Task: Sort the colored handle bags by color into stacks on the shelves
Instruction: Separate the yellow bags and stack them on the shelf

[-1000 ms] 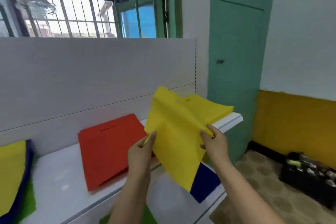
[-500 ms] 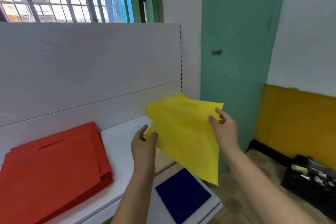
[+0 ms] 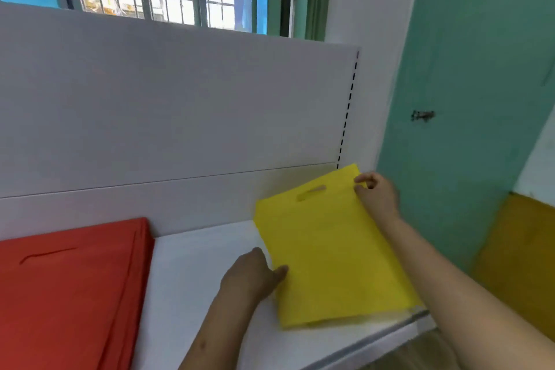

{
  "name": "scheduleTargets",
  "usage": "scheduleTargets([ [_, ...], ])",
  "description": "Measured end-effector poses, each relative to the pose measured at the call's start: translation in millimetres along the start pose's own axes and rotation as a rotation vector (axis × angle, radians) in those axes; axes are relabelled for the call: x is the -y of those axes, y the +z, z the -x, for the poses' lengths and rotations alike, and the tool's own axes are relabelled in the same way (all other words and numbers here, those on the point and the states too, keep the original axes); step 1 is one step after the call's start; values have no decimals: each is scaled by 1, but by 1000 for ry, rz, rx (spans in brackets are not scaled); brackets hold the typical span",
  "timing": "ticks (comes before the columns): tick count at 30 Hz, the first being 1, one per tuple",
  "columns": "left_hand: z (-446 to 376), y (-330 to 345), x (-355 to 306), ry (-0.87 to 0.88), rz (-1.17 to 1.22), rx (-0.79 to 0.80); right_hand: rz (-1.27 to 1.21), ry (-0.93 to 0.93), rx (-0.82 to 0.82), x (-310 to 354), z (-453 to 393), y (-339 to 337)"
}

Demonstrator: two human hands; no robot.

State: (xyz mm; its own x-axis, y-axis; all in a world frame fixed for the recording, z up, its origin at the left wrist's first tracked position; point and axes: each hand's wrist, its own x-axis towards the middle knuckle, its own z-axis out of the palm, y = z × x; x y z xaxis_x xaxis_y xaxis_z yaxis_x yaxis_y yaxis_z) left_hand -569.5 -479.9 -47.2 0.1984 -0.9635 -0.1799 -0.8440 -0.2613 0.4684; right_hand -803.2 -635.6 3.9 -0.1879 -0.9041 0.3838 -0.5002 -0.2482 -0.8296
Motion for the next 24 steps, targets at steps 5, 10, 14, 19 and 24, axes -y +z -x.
scheduleTargets([
  [5, -14, 25, -38, -77, 58, -101, 126, 46, 157, -36, -37, 28],
  [10, -34, 37, -72, -210, 32, -162, 412, -88, 370, -63, -61, 49],
  [14, -40, 50, -90, -294, 3, -219, 477, -138, 522, -73, -79, 60],
  [19, -50, 57, -94, -331, -45, -293, 534, -260, 652, -75, -93, 62],
  [24, -36, 53, -79, -313, 143, -414, 725, -483, 504, -32, -68, 60],
])
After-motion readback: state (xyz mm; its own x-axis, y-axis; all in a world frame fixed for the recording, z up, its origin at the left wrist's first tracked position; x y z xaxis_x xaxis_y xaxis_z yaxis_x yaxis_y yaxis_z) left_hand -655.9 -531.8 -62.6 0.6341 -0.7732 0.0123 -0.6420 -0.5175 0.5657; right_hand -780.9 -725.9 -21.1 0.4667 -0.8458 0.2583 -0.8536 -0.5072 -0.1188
